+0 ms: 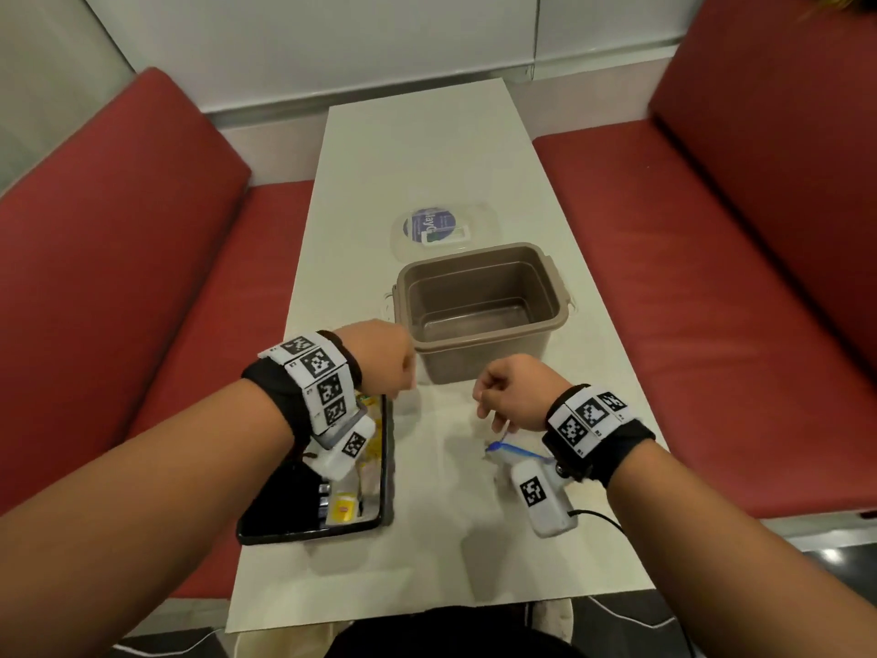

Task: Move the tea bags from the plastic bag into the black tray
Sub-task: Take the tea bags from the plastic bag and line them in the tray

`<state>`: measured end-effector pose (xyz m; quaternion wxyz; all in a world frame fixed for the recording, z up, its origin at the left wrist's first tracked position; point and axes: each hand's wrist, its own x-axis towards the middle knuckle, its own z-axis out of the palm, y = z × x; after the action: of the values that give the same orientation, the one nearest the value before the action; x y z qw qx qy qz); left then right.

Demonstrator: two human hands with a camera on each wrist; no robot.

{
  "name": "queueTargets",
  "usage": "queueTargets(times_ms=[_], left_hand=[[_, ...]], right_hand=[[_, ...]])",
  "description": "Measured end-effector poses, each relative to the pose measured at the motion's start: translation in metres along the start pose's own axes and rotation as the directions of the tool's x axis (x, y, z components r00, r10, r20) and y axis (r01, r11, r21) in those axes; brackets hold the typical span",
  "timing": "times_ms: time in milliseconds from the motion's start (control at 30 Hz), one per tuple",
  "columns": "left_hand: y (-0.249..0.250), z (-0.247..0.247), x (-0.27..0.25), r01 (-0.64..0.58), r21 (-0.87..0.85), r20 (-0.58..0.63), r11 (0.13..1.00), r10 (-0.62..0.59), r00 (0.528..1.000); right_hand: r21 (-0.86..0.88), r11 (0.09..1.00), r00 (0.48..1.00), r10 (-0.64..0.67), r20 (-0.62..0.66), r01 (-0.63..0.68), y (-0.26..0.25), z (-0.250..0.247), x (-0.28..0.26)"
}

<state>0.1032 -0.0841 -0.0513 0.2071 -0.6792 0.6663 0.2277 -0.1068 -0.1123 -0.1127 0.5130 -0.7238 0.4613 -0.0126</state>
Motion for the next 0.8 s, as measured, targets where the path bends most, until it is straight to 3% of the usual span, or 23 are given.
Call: queueTargets(times_ms=[100,233,333,400,500,600,800], left_hand=[[0.06,0.003,0.001,-0.154,-0.155,-0.06,0.976,0.146,0.987],[0.136,0.034,0.03,-0.254,-0.084,-0.02,0.964,0.253,0.967],[0.169,0.057,0.059,-0.185,-0.013,0.065,0.983,0.186,0.98],[0.178,0.068,0.069,-0.07,0.055,0.075,0.996,0.065,0.995],[0.184,0.078,0.07,0.101,0.097,-0.025,0.99,-0.099,0.995],[0.187,0.084,0.065,0.19,0.126,-0.152,0.974,-0.171,0.973],[0.191,0.089,0.064,0.222,0.107,-0.267,0.969,-0.188,0.945]], right_hand=[[-0.13,0.988,0.995,0.072,-0.076,-0.081,0.034,-0.03,-0.014],[-0.344,0.921,0.981,0.144,-0.133,-0.182,0.07,-0.049,-0.024],[-0.46,0.852,0.968,0.238,-0.083,-0.249,0.088,-0.044,-0.023],[-0.496,0.824,0.96,0.266,-0.087,-0.273,0.102,-0.038,-0.018],[-0.533,0.804,0.964,0.238,-0.117,-0.263,0.117,-0.036,-0.013],[-0.589,0.779,0.976,0.186,-0.111,-0.216,0.121,-0.039,-0.015],[-0.678,0.725,0.991,0.13,-0.037,-0.121,0.119,-0.033,-0.016]])
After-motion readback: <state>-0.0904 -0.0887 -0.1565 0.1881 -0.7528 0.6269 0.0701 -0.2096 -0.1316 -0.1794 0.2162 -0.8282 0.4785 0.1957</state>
